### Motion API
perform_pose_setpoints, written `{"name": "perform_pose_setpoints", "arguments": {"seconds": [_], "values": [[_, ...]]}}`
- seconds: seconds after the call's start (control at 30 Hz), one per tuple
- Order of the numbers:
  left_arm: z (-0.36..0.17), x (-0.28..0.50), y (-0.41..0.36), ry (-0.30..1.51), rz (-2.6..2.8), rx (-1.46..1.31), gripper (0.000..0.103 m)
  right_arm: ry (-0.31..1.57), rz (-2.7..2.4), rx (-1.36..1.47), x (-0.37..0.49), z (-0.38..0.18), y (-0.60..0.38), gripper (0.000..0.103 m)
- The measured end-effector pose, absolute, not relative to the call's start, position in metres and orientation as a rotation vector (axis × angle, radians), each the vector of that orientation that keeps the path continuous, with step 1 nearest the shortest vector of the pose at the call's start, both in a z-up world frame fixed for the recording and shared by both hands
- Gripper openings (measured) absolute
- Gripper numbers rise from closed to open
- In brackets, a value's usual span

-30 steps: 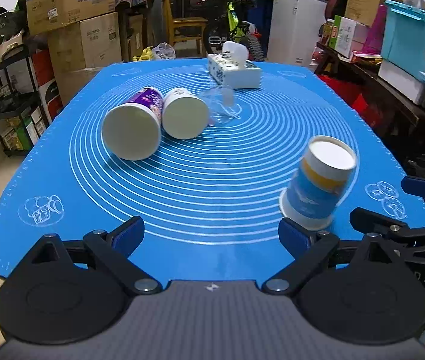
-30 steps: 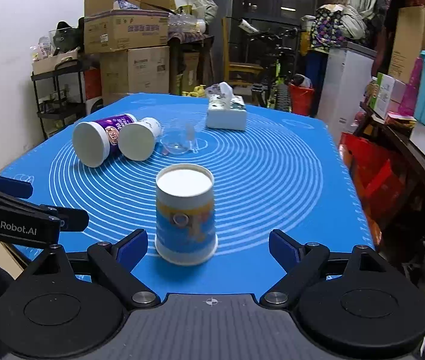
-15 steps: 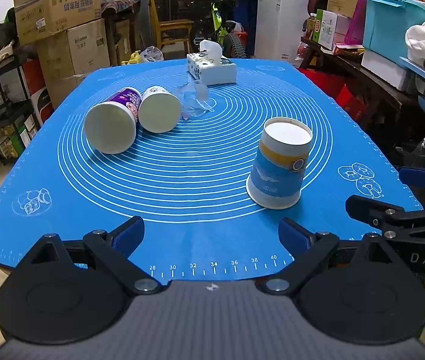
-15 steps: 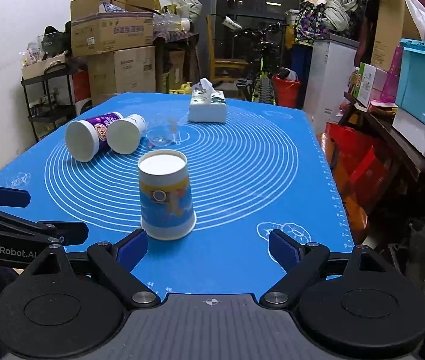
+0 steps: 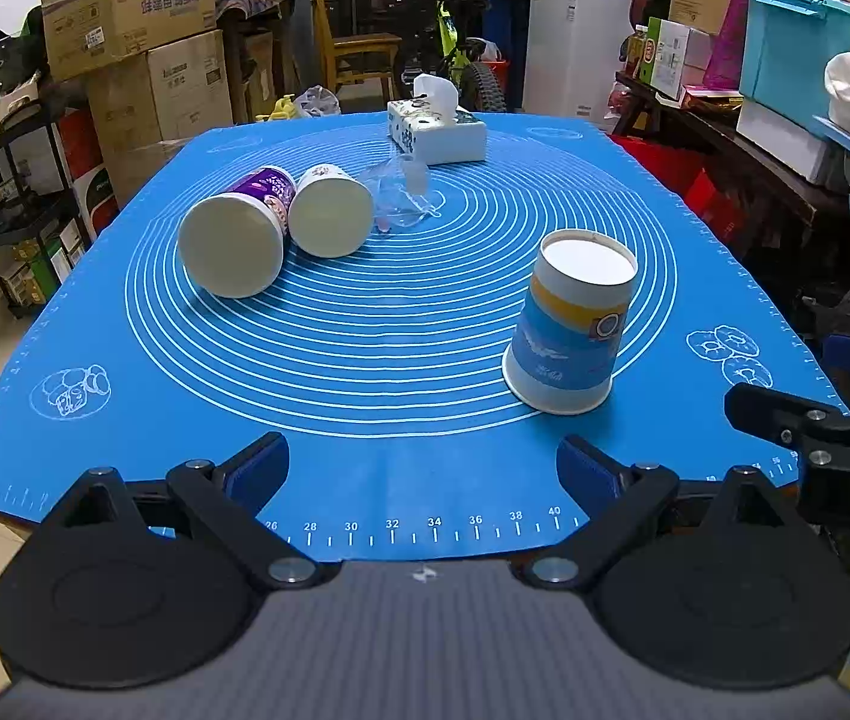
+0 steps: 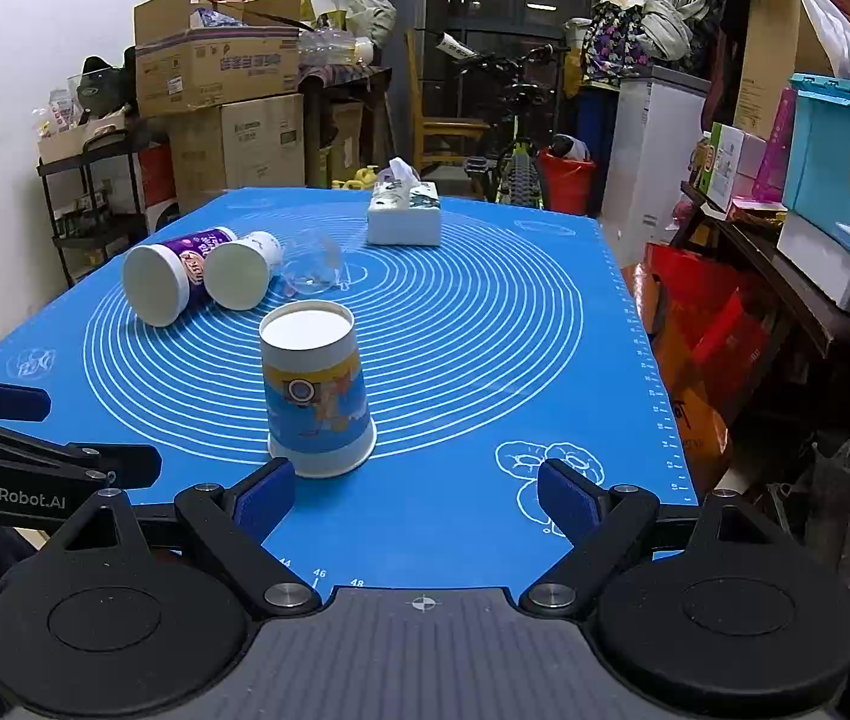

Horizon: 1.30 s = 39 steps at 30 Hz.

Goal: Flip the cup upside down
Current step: 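Open the right tool and withdraw it from the upright cup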

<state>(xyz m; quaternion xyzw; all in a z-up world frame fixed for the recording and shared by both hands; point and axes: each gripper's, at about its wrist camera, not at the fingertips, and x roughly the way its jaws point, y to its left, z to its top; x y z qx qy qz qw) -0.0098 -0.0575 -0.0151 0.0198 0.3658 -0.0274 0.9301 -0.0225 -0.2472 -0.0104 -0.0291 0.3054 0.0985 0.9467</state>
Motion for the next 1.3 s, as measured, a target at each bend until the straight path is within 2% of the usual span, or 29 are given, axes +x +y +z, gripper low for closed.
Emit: {"name": "perform_pose_setpoints", "arguments": {"seconds": [1.3], "values": [[-0.0212, -0.0105, -0.0608, 0.767, -0.07, 0.056, 0.095, 0.642, 0.19, -0.045, -0.0214, -0.0125, -0.2522, 0.089]]}}
